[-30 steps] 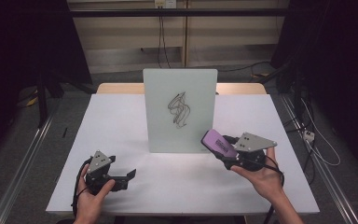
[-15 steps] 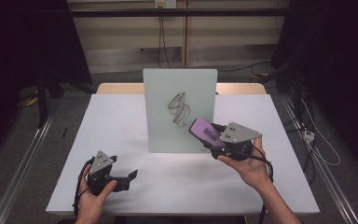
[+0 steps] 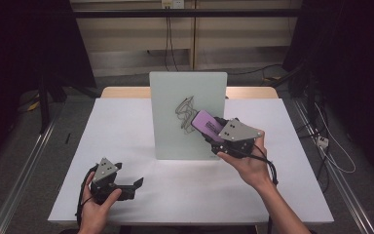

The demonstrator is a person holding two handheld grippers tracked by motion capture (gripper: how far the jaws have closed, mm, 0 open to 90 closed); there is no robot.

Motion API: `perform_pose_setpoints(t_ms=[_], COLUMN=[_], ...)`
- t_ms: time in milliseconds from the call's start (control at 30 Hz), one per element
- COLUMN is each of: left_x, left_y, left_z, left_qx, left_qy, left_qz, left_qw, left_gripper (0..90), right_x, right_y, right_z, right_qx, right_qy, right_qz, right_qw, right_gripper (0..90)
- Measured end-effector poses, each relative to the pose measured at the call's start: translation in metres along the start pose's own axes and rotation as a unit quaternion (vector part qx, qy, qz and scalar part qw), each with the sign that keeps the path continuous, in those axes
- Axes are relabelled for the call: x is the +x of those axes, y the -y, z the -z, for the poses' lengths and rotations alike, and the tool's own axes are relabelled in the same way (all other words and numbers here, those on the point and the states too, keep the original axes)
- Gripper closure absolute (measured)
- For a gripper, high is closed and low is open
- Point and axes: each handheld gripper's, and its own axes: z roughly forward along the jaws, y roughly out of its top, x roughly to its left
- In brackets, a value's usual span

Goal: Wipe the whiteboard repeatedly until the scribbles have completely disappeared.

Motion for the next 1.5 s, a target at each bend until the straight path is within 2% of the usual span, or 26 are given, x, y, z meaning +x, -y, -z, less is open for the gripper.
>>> perform_pose_setpoints(t_ms=[100, 333, 667, 867, 1000, 1167, 1500], left_x=[0.000, 0.000, 0.001, 0.001, 0.001, 0.001, 0.001], left_y=[0.000, 0.000, 0.001, 0.001, 0.001, 0.001, 0.001], left_z=[-0.001, -0.001, 0.001, 0.001, 0.001, 0.001, 0.001], left_qx=[-0.005, -0.003, -0.002, -0.001, -0.004, -0.001, -0.001], left_qy=[-0.001, 0.000, 0.001, 0.002, 0.003, 0.004, 0.002], left_qz=[0.005, 0.004, 0.006, 0.006, 0.006, 0.005, 0.006], left_qw=[1.0000, 1.0000, 1.0000, 1.0000, 1.0000, 1.0000, 1.0000], left_gripper=[6.0, 6.0, 5.8, 5.8, 5.8, 5.8, 5.9], right_x=[-0.003, -0.010, -0.017, -0.020, -0.019, -0.023, -0.023], right_y=[-0.004, -0.017, -0.039, -0.046, -0.047, -0.047, -0.048], right_z=[-0.002, -0.014, -0.028, -0.034, -0.038, -0.041, -0.049], right_qx=[-0.004, -0.009, -0.019, -0.024, -0.010, -0.010, -0.009], right_qy=[0.011, 0.012, 0.038, 0.044, 0.044, 0.052, 0.059], right_qz=[0.002, 0.006, 0.012, 0.013, 0.026, 0.017, 0.018], right_qw=[0.9999, 0.9999, 0.9990, 0.9987, 0.9986, 0.9985, 0.9980], right_gripper=[40.9, 41.0, 41.0, 41.0, 41.0, 41.0, 41.1])
